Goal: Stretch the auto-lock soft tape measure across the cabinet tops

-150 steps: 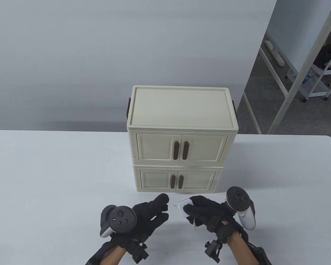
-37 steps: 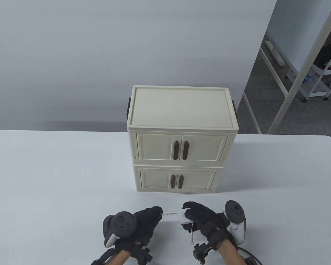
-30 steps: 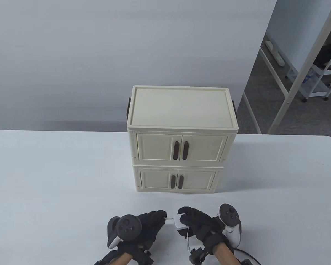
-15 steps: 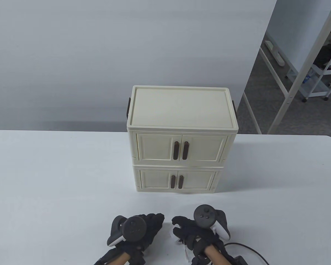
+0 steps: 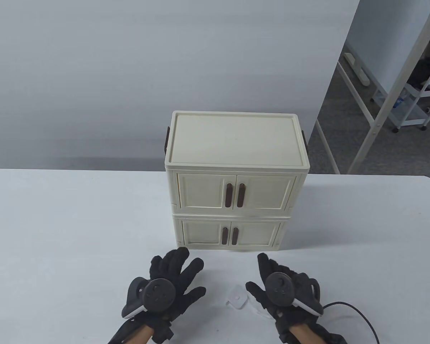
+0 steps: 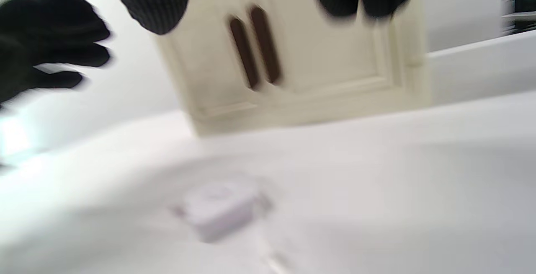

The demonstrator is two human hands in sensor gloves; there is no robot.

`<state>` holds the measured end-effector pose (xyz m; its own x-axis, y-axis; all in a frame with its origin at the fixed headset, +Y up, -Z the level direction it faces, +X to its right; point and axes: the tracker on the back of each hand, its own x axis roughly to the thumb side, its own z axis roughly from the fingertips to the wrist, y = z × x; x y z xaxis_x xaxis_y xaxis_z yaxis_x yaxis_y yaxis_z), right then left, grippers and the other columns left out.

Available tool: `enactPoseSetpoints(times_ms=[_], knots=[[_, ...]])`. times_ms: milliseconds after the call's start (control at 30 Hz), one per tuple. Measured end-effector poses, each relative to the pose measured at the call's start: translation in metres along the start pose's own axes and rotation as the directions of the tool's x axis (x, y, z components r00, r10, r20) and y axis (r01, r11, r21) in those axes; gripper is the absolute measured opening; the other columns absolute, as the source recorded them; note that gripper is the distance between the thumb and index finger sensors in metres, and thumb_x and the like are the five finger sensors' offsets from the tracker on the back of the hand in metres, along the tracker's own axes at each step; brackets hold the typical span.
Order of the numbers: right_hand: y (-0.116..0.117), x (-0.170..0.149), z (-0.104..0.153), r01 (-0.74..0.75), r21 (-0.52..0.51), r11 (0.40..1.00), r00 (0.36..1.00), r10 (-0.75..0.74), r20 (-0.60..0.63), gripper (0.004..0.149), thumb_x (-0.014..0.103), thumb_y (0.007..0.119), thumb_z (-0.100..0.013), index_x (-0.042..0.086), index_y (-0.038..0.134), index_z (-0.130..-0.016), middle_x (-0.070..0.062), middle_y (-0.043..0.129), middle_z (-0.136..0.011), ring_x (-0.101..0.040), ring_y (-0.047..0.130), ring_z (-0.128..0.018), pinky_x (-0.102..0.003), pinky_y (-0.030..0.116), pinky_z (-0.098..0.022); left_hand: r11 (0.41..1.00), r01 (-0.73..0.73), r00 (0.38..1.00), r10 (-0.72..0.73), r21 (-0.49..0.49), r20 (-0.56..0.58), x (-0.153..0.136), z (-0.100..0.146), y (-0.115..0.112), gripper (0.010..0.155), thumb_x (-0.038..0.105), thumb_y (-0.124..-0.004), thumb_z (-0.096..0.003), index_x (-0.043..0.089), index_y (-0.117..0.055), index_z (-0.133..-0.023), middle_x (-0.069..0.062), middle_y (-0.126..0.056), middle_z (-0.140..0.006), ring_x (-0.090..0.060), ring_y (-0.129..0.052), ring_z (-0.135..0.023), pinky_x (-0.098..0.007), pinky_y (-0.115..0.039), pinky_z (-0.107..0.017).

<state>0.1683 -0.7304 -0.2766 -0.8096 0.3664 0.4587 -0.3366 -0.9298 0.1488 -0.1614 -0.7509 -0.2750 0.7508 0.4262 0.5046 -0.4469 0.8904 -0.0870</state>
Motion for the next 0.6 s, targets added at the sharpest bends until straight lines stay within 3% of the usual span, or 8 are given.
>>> enactPoseSetpoints(times_ms=[67, 100, 167, 233, 267, 300, 433, 600], knots=[[-0.007, -0.009, 0.019, 0.104, 0.049, 0.993, 0.967, -0.112, 0.230, 0.103, 0.055, 0.066, -0.064, 0.005, -0.017, -0.100, -0.036, -0.010, -0.106, -0.062, -0.005, -0.095, -0.087, 0.005, -0.060, 0.999, -0.004, 1.000, 0.004, -0.048, -0.002, -0.002, 0.011, 0.004, 0.089, 0.072, -0.071, -0.0490, 0.046, -0.013, -0.112, -0.008, 0.010, -0.116, -0.046, -0.002, -0.112, -0.082, -0.006, -0.063], [-0.007, -0.013, 0.026, 0.109, 0.034, 0.993, 0.959, -0.114, 0.261, 0.105, 0.056, 0.066, -0.063, 0.008, -0.020, -0.098, -0.032, -0.017, -0.104, -0.061, -0.011, -0.094, -0.086, 0.001, -0.059, 0.997, -0.004, 1.000, 0.003, -0.071, -0.008, -0.004, 0.014, 0.004, 0.092, 0.074, -0.069, -0.0495, 0.045, -0.009, -0.112, -0.008, 0.011, -0.116, -0.047, -0.001, -0.112, -0.083, -0.005, -0.062], [0.002, -0.033, 0.039, 0.095, 0.023, 0.995, 0.965, -0.098, 0.242, 0.105, 0.059, 0.068, -0.062, 0.010, -0.017, -0.101, -0.034, -0.016, -0.103, -0.063, -0.009, -0.094, -0.088, 0.003, -0.057, 0.986, -0.007, 0.998, -0.004, -0.165, -0.067, -0.015, 0.022, -0.005, 0.095, 0.077, -0.068, -0.0497, 0.040, -0.006, -0.112, -0.009, 0.009, -0.117, -0.048, -0.001, -0.112, -0.083, -0.005, -0.062], [0.023, -0.060, 0.039, 0.094, 0.212, 0.973, 0.986, -0.121, 0.119, 0.106, 0.060, 0.068, -0.062, 0.010, -0.016, -0.102, -0.034, -0.017, -0.102, -0.063, -0.012, -0.092, -0.087, 0.000, -0.056, 0.934, -0.055, 0.982, -0.015, -0.353, -0.191, -0.033, 0.024, -0.023, 0.096, 0.075, -0.072, -0.0486, 0.036, -0.014, -0.115, -0.013, 0.008, -0.116, -0.047, 0.005, -0.109, -0.080, 0.002, -0.061], [0.031, -0.072, 0.038, 0.100, 0.309, 0.946, 0.991, -0.124, 0.057, 0.106, 0.061, 0.065, -0.063, 0.011, -0.021, -0.099, -0.033, -0.023, -0.099, -0.061, -0.018, -0.090, -0.086, -0.004, -0.055, 0.888, -0.064, 0.973, -0.046, -0.455, -0.226, -0.040, 0.025, -0.030, 0.098, 0.075, -0.070, -0.0499, 0.040, -0.003, -0.112, -0.007, 0.019, -0.112, -0.044, 0.015, -0.107, -0.078, 0.008, -0.060], [0.036, -0.080, 0.037, 0.127, 0.343, 0.931, 0.989, -0.143, 0.022, 0.106, 0.062, 0.064, -0.063, 0.010, -0.022, -0.099, -0.034, -0.023, -0.098, -0.062, -0.018, -0.089, -0.086, -0.004, -0.054, 0.875, -0.047, 0.968, -0.080, -0.483, -0.239, -0.044, 0.027, -0.032, 0.098, 0.076, -0.069, -0.0497, 0.042, 0.000, -0.110, -0.006, 0.021, -0.111, -0.043, 0.017, -0.107, -0.078, 0.009, -0.060], [0.034, -0.083, 0.035, 0.238, 0.258, 0.936, 0.967, -0.253, 0.027, 0.105, 0.060, 0.067, -0.062, 0.009, -0.017, -0.102, -0.034, -0.020, -0.100, -0.062, -0.015, -0.090, -0.085, -0.003, -0.055, 0.911, 0.007, 0.975, -0.098, -0.412, -0.201, -0.045, 0.025, -0.029, 0.098, 0.075, -0.070, -0.0490, 0.040, -0.003, -0.111, -0.008, 0.016, -0.113, -0.044, 0.010, -0.109, -0.078, 0.005, -0.062], [0.035, -0.078, 0.035, 0.147, 0.293, 0.945, 0.986, -0.164, 0.036, 0.104, 0.060, 0.066, -0.063, 0.010, -0.017, -0.102, -0.034, -0.020, -0.100, -0.062, -0.015, -0.090, -0.085, -0.003, -0.055, 0.928, -0.004, 0.980, -0.071, -0.372, -0.187, -0.046, 0.024, -0.026, 0.098, 0.075, -0.069, -0.0492, 0.039, -0.003, -0.111, -0.008, 0.014, -0.114, -0.044, 0.006, -0.110, -0.079, 0.003, -0.063]])
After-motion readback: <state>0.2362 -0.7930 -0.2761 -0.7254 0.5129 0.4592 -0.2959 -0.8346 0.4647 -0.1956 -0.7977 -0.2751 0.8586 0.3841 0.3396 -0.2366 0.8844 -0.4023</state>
